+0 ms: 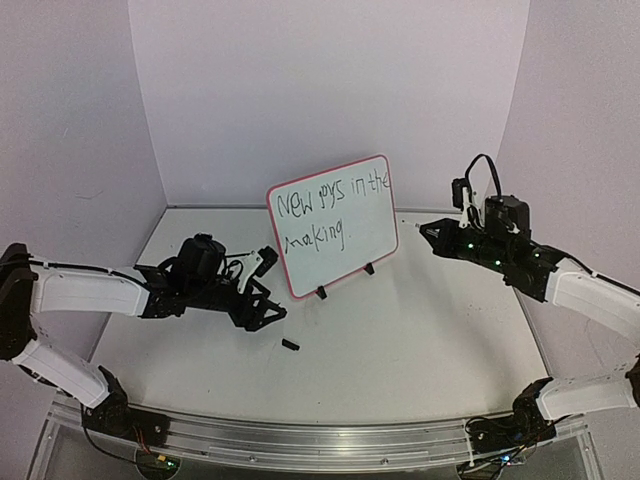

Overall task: Write a sentence on the whiteboard
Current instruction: Pick up the pen cap from the center of the board, then insert the whiteboard marker without the cap into the pen cap.

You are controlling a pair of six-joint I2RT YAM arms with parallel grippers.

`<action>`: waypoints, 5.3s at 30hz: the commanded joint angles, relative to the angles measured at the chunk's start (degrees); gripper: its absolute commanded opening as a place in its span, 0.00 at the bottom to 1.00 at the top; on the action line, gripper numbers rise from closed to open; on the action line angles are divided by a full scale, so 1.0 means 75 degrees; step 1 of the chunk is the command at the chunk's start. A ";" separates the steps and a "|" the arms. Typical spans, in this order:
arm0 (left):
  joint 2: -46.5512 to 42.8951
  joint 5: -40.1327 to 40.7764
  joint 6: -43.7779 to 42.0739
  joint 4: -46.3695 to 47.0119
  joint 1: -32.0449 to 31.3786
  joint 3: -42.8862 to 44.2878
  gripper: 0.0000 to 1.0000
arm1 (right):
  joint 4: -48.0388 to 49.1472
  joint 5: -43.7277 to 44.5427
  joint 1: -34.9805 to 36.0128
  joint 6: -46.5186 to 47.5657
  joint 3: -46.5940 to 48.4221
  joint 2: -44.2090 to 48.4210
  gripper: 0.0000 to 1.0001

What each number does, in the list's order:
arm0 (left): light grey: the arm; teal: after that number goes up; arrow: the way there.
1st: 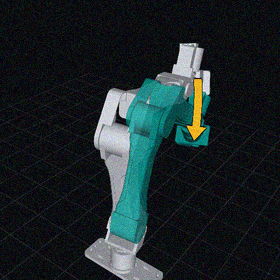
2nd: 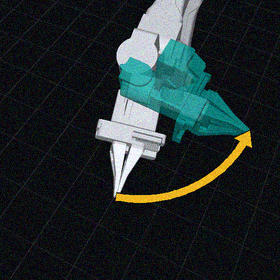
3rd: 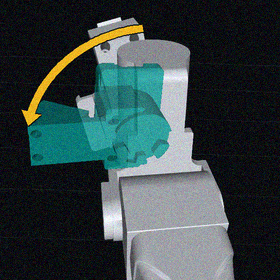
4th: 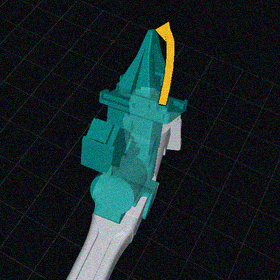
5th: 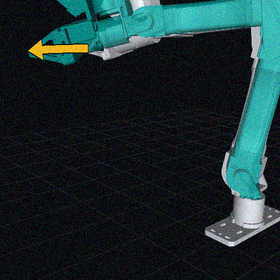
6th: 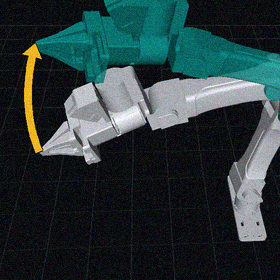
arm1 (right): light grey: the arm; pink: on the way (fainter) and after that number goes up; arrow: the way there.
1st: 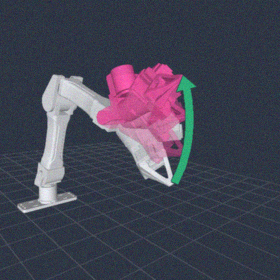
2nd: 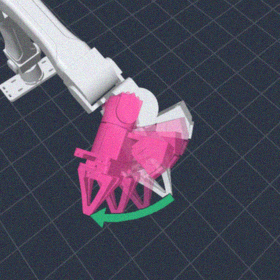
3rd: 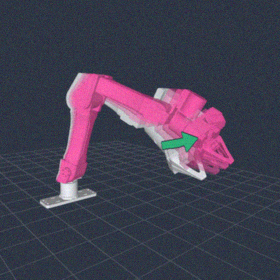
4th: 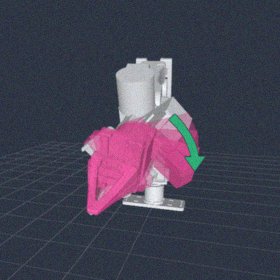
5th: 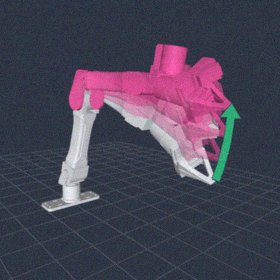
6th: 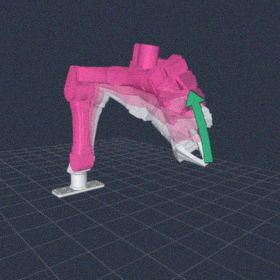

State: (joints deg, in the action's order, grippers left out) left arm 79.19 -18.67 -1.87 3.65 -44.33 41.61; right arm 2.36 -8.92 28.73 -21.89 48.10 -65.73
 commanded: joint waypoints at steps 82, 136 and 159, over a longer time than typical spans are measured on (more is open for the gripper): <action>0.3112 0.3131 0.1477 -0.0159 -0.3031 0.0663 0.00 | -0.1441 -0.1425 -0.0027 -0.0029 -0.0059 0.0274 0.00; 0.1331 0.0979 0.2605 0.4063 -0.3671 -0.0915 0.00 | -0.4641 -0.7182 0.1084 0.1161 0.1402 -0.3109 0.00; 0.1221 0.1228 0.2572 0.4093 -0.3829 -0.0973 0.00 | -0.4672 -0.7363 0.1224 0.1139 0.1283 -0.3131 0.00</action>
State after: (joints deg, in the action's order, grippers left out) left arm 90.28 -10.31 17.85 31.64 -72.59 34.52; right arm -32.23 -63.53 37.23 -13.74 56.64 -88.84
